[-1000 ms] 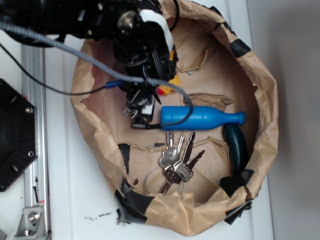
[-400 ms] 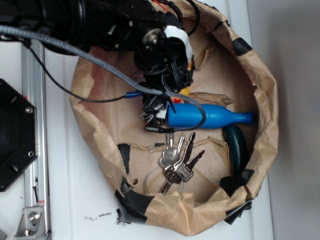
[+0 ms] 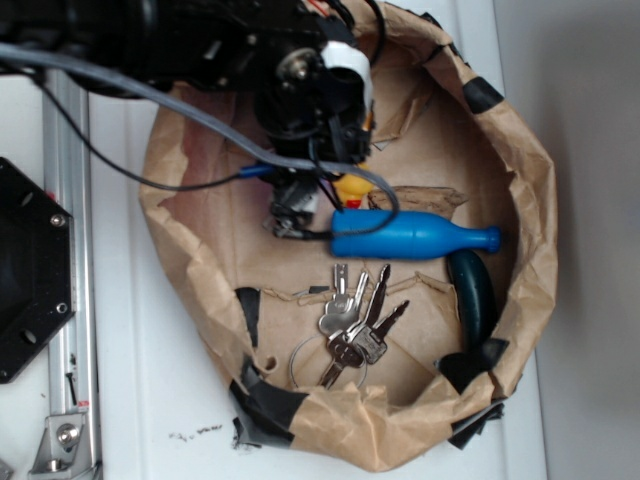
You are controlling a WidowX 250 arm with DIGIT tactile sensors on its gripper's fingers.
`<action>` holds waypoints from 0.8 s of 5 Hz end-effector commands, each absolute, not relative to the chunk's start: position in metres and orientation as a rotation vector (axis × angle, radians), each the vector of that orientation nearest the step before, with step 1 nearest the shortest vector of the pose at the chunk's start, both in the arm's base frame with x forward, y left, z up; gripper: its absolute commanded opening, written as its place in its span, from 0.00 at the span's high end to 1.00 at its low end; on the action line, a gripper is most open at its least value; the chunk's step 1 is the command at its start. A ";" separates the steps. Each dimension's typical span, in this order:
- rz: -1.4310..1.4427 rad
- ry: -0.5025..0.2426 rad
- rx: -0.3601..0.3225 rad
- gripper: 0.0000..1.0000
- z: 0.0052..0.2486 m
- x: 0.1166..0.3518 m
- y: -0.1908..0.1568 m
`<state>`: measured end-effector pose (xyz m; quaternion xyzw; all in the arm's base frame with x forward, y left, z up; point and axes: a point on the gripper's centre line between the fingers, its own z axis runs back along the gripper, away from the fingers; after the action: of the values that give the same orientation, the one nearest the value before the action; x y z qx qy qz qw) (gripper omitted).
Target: Grab the yellow duck.
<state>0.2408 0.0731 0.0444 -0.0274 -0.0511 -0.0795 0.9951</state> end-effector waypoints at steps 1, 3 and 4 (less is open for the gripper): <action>-0.122 -0.293 0.064 1.00 0.160 0.256 0.059; -0.119 -0.301 0.020 1.00 0.171 0.258 0.058; -0.123 -0.316 -0.054 0.00 0.153 0.254 0.059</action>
<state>0.2568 0.0525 0.1454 -0.0332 -0.1422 -0.0709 0.9867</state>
